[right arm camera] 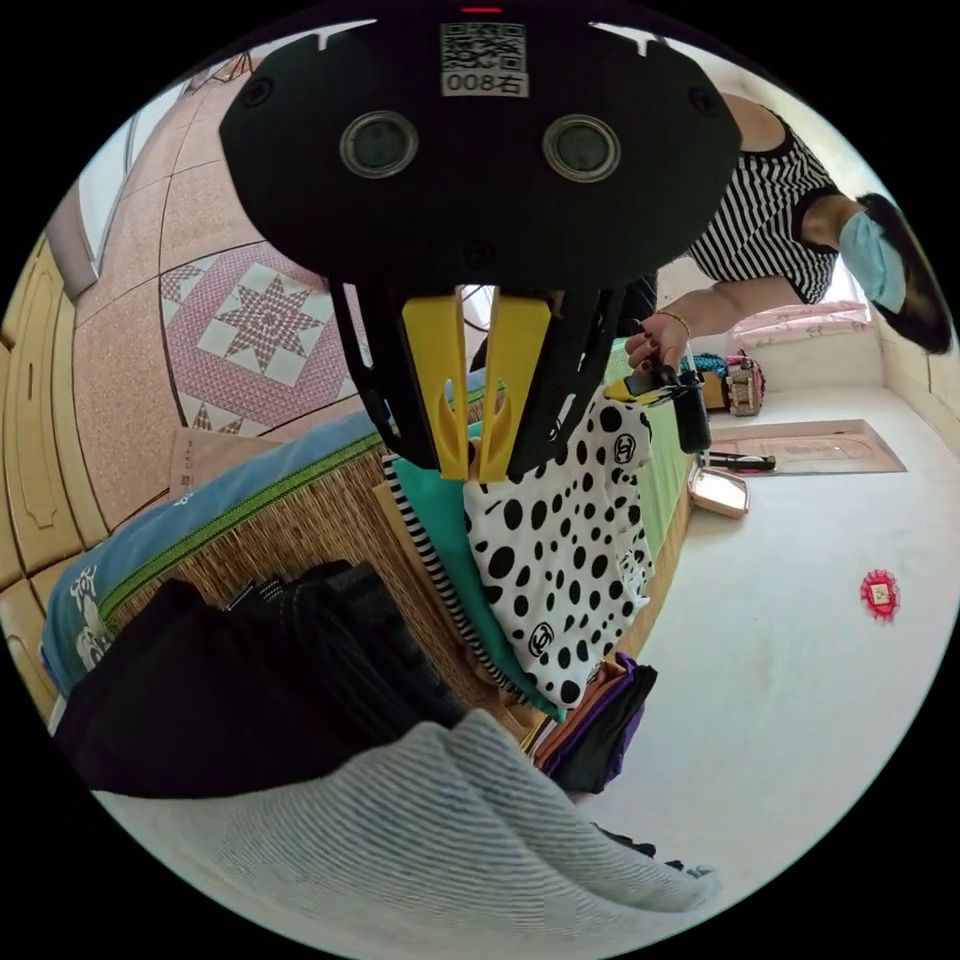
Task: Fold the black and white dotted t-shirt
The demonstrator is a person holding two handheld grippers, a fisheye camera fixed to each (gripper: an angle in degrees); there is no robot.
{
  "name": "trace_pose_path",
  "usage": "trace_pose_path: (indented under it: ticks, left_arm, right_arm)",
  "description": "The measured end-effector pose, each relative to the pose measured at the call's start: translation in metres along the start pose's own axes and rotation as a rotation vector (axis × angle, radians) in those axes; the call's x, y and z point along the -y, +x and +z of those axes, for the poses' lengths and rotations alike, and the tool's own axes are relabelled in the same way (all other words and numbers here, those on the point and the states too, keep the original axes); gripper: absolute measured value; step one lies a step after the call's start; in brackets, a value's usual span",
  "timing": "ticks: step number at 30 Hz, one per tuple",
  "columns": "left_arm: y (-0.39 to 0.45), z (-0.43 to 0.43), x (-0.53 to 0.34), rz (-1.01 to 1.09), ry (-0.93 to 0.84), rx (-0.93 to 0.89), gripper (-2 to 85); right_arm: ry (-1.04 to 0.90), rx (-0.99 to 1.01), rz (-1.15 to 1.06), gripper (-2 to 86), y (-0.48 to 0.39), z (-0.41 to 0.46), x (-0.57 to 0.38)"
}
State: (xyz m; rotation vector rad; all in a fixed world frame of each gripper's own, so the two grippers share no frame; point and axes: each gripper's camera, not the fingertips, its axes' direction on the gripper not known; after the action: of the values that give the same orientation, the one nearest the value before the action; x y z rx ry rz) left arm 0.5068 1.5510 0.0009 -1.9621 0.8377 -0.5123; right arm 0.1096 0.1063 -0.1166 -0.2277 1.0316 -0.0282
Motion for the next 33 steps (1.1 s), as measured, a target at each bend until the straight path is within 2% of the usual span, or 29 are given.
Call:
trace_pose_path:
  ticks: [3,6,11,13,15,17,18,19,21,23,25,27,30,31,33]
  left_arm:
    - [-0.012,0.009,0.005,-0.004,-0.025,-0.025,2.1]
    - [-0.023,0.01,0.002,-0.02,-0.037,-0.031,1.6]
    - [-0.015,0.0,0.003,0.055,0.009,-0.018,0.5]
    - [-0.001,0.003,0.018,0.146,0.034,-0.005,0.3]
    - [0.009,0.011,0.034,0.21,0.037,0.051,0.3]
    - [0.016,0.021,0.05,0.274,0.029,0.122,0.2]
    - [0.017,0.029,0.059,0.308,0.02,0.22,0.2]
    - [0.012,0.037,0.065,0.286,-0.005,0.329,0.2]
    - [-0.003,0.046,0.068,0.235,-0.064,0.372,0.1]
    - [-0.013,0.042,0.062,0.188,-0.029,0.29,0.1]
    - [-0.015,0.033,0.05,0.182,0.024,0.2,0.1]
    - [-0.015,0.032,0.042,0.199,0.043,0.223,0.1]
    - [-0.026,0.04,0.035,0.177,-0.015,0.274,0.1]
    - [-0.029,0.037,0.03,0.167,-0.004,0.253,0.1]
    - [-0.025,0.028,0.021,0.179,0.016,0.244,0.1]
  right_arm:
    - [0.005,-0.008,0.006,1.5,0.003,0.007,-0.012]
    - [0.089,0.033,0.022,1.2,0.01,0.004,-0.034]
    - [0.243,-0.059,0.093,0.3,0.007,-0.006,-0.078]
    - [0.353,0.0,0.013,0.2,-0.016,-0.006,-0.101]
    - [0.379,-0.018,-0.053,0.1,-0.041,0.006,-0.108]
    - [0.361,-0.099,-0.089,0.1,-0.062,0.025,-0.104]
    - [0.328,-0.156,-0.095,0.0,-0.071,0.042,-0.099]
    - [0.285,-0.199,-0.088,0.0,-0.075,0.06,-0.093]
    - [0.236,-0.242,-0.056,0.0,-0.072,0.084,-0.087]
    - [0.27,-0.214,-0.044,0.0,-0.076,0.091,-0.095]
    - [0.368,-0.145,-0.139,0.0,-0.107,0.091,-0.121]
    - [0.381,-0.12,-0.233,0.0,-0.139,0.107,-0.14]
    - [0.316,-0.165,-0.327,0.1,-0.179,0.16,-0.15]
    - [0.234,-0.172,-0.353,0.1,-0.187,0.189,-0.146]
    - [0.187,-0.221,-0.346,0.1,-0.194,0.221,-0.146]
